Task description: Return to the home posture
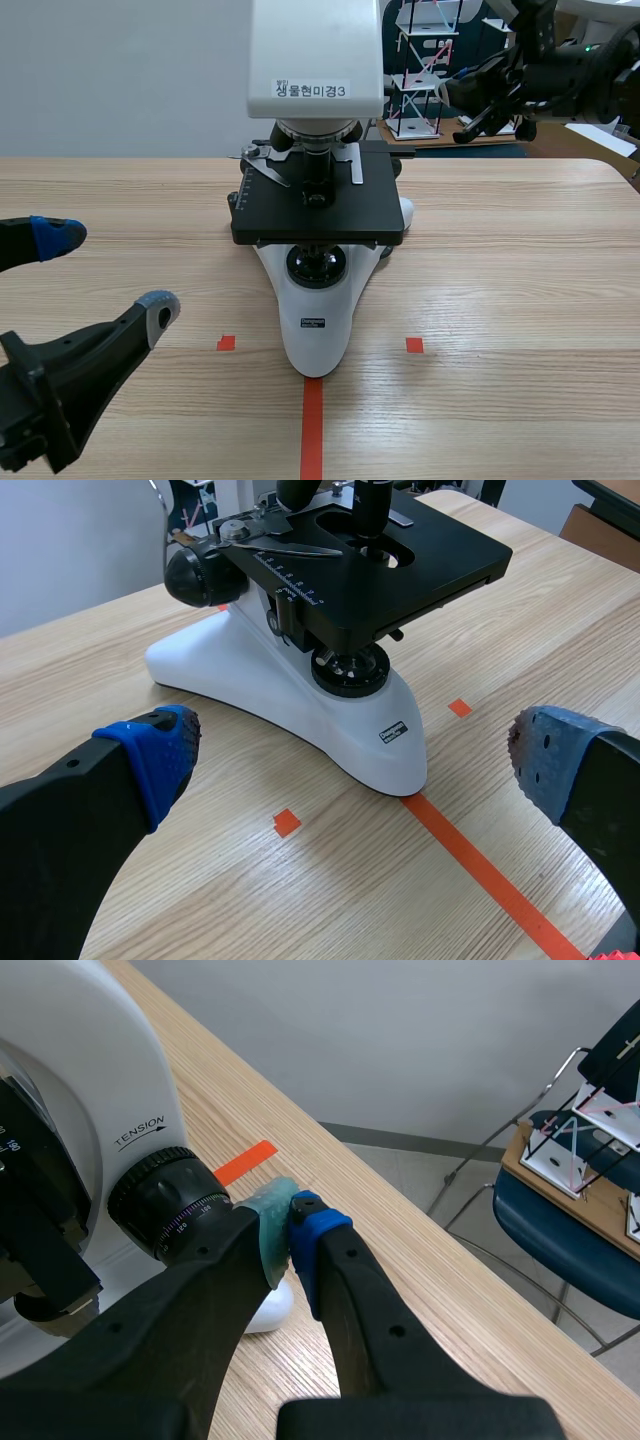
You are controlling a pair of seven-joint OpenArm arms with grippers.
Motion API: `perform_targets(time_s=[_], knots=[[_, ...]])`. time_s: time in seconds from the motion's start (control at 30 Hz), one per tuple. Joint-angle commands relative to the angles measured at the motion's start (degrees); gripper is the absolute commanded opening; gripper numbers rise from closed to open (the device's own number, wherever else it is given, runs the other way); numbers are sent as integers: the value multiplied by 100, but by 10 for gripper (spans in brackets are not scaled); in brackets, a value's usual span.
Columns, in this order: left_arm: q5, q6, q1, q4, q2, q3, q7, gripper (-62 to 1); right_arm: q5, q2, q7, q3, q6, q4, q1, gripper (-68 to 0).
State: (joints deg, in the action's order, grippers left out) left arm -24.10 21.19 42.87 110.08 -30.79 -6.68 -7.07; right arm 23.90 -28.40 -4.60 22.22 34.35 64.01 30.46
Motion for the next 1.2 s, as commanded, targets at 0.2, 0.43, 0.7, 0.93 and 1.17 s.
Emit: perform_targets(time_s=[0.2,0.43,0.7,0.93,1.17], knots=[[-52,11,11,28,28,-37,-81,14,83,-61,68,0,-4,101,160,-673],[-52,11,11,28,28,-37,-81,14,83,-61,68,0,-4,101,160,-673],[-52,11,11,28,26,-37,-79,14,81,-282,240,-22,-179,326,-339,-625],[-52,11,11,28,26,-37,-81,14,7,-813,953,-621,-1231,1694,-2085,-516],[-52,11,11,28,26,-37,-79,14,-424,-682,1768,-1709,-1558,3447,-4256,-512]])
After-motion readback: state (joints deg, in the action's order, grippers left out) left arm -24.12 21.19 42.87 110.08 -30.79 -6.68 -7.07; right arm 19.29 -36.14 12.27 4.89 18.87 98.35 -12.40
